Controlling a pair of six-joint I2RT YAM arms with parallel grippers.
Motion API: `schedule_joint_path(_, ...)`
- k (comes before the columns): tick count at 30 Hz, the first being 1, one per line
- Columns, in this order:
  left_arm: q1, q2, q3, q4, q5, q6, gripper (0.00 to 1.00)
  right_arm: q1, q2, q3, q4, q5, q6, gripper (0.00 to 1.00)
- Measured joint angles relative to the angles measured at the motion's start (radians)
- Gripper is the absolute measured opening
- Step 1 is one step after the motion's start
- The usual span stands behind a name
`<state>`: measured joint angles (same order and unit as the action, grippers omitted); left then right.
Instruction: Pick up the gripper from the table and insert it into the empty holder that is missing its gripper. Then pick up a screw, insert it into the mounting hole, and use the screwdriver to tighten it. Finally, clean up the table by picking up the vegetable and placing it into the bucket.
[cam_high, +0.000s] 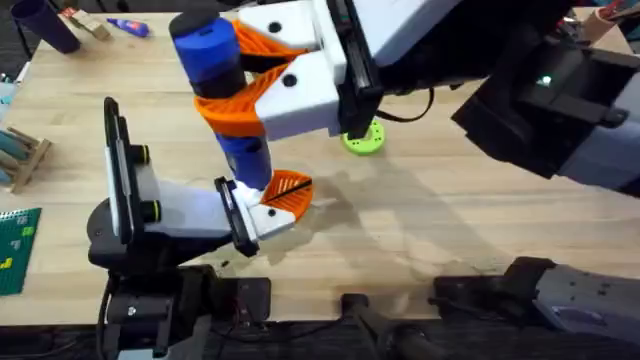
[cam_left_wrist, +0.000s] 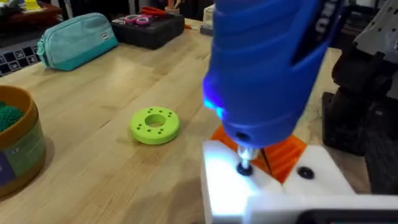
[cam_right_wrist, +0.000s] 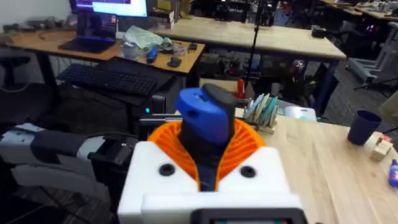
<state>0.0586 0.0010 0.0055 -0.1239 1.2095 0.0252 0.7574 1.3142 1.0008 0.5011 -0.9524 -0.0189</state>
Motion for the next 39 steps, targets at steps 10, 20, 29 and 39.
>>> schedule_joint_path(10,0.000,0.000,0.000,0.000,0.000,0.000,0.008,0.000,0.015,0.094,-0.104,0.000,0.012,0.097)
schedule_joint_path(20,0.000,0.000,0.000,0.000,0.000,0.000,0.008,0.000,0.018,0.331,-0.310,0.000,-0.053,0.098)
schedule_joint_path(29,0.000,0.000,0.000,0.000,0.000,0.000,0.008,-0.053,0.018,0.340,-0.677,0.016,-0.225,0.097)
schedule_joint_path(39,0.000,0.000,0.000,0.000,0.000,0.000,0.008,-0.151,0.015,0.419,-1.079,0.200,-0.479,0.096)
